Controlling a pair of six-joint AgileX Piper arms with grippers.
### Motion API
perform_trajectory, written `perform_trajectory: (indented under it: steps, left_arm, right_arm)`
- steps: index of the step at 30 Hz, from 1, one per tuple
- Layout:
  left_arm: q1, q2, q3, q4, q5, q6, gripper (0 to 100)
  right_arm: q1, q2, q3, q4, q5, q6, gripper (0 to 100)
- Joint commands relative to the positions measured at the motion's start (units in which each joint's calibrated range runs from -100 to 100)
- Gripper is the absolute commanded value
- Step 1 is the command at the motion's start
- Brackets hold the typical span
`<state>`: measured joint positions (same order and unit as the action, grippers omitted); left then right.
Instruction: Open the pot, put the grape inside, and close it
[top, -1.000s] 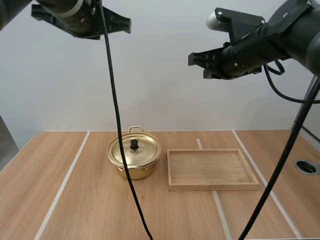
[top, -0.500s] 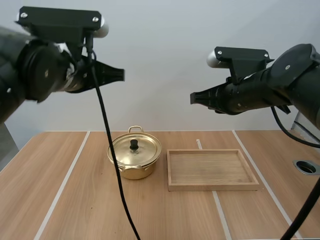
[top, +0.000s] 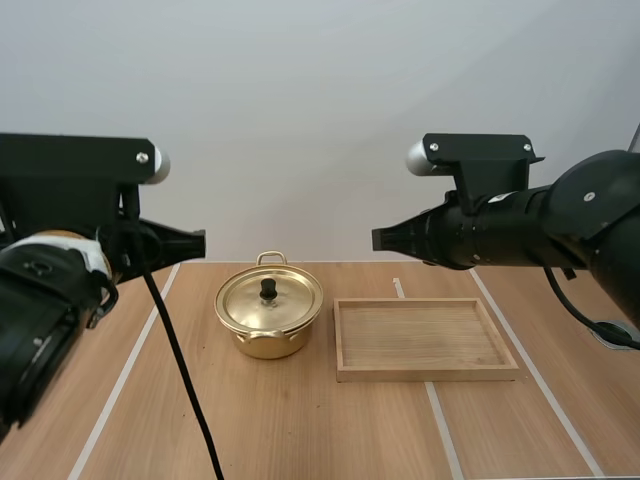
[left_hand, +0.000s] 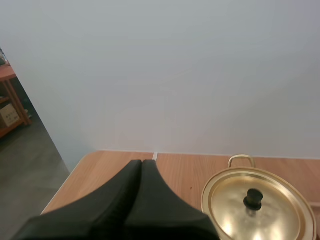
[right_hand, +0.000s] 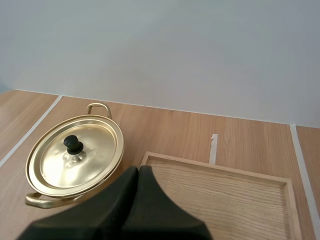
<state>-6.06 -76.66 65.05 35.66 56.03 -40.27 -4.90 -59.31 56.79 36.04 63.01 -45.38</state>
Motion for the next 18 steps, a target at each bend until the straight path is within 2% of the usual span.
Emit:
perform_trajectory:
  steps: [1,5,10,15,18]
  left_arm:
    - [-0.05,-1.8,4.4,0.2,-2.6,-0.8,1]
    - [-0.01,-3.0,9.3,0.6,-2.9,-2.1,1]
    - [-0.01,-4.0,10.3,4.3,-3.2,-5.2,1]
    - [-0.01,-4.0,10.3,9.6,-5.4,-7.5,1]
    - [-0.01,-4.0,10.3,16.0,-10.3,-7.6,1]
  right_arm:
    - [-0.1,-2.1,2.3,0.5,-1.2,-2.1,0]
    - [-0.1,-4.1,6.1,0.7,-2.5,-3.9,0]
    - [-0.1,-4.7,9.6,1.0,-4.5,-6.2,0]
    - [-0.1,-4.7,10.7,1.0,-5.1,-6.4,0]
    - [-0.1,-4.7,10.7,1.0,-6.3,-6.4,0]
